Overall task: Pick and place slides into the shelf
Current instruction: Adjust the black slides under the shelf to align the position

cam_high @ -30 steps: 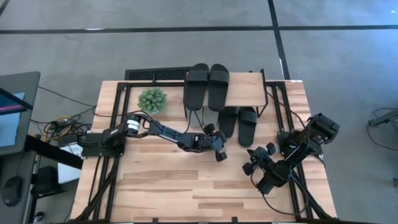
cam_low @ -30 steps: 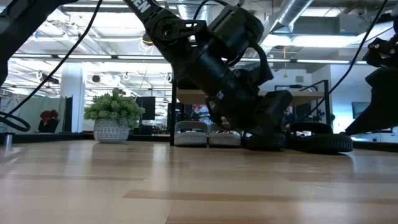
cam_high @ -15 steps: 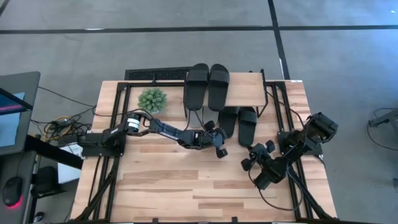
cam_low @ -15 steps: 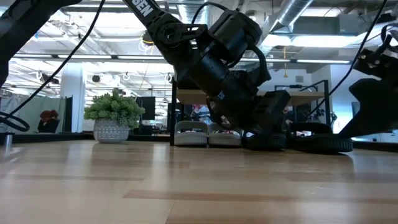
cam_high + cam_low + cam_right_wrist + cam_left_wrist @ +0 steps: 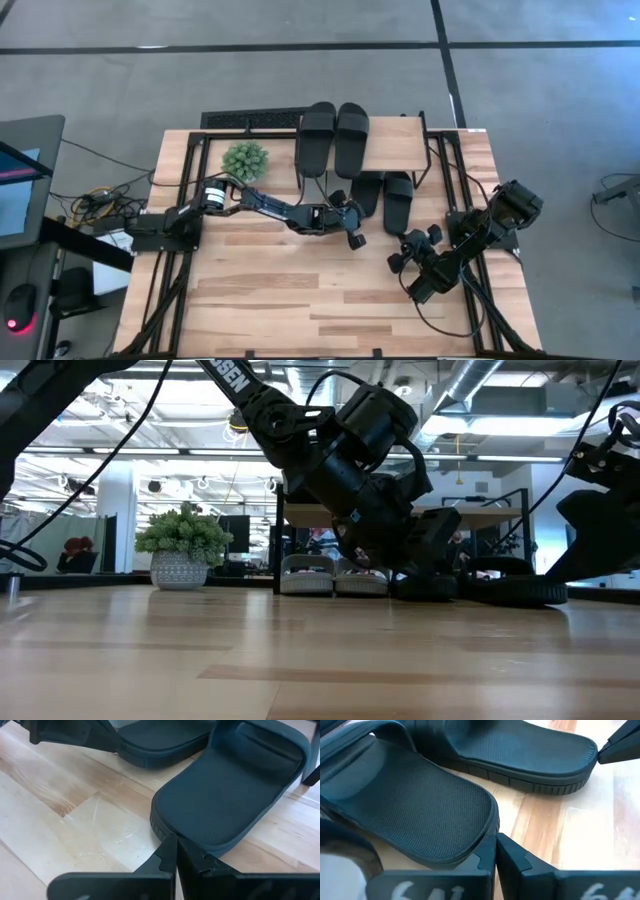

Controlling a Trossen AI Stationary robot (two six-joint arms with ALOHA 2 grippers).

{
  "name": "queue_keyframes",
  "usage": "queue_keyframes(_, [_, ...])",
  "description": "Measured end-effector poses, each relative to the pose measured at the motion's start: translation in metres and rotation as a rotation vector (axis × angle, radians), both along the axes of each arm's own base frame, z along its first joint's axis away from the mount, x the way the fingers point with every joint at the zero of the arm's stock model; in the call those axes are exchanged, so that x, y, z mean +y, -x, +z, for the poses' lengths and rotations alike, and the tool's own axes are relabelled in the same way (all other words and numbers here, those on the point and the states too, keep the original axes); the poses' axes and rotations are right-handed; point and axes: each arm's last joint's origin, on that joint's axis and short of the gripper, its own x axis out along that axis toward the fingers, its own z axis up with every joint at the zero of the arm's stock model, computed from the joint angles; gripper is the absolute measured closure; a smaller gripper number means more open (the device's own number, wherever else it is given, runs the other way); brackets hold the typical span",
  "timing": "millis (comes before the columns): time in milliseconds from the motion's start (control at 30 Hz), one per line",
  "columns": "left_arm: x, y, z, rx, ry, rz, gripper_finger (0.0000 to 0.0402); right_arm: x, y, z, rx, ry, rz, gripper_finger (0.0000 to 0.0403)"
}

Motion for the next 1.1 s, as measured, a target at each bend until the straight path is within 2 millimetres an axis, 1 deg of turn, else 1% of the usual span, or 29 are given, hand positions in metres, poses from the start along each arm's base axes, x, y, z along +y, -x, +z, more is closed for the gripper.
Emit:
queue_keyframes(333, [0.001, -0.001, 0.001, -0.015, 0.001, 0.001, 0.0401, -0.013, -0.001, -0.004, 0.029, 0.014, -0.054, 0.0403])
queue_keyframes(867, [0.022, -0.003, 0.005, -0.067, 0.006, 0.038, 0.0401, -0.031, -0.011, -0.004, 0.045, 0.027, -0.142, 0.0403])
queue_keyframes(1100, [0.025, -0.003, 0.006, -0.072, 0.010, 0.038, 0.0401, -0.041, -0.017, -0.004, 0.056, 0.031, -0.195, 0.0403])
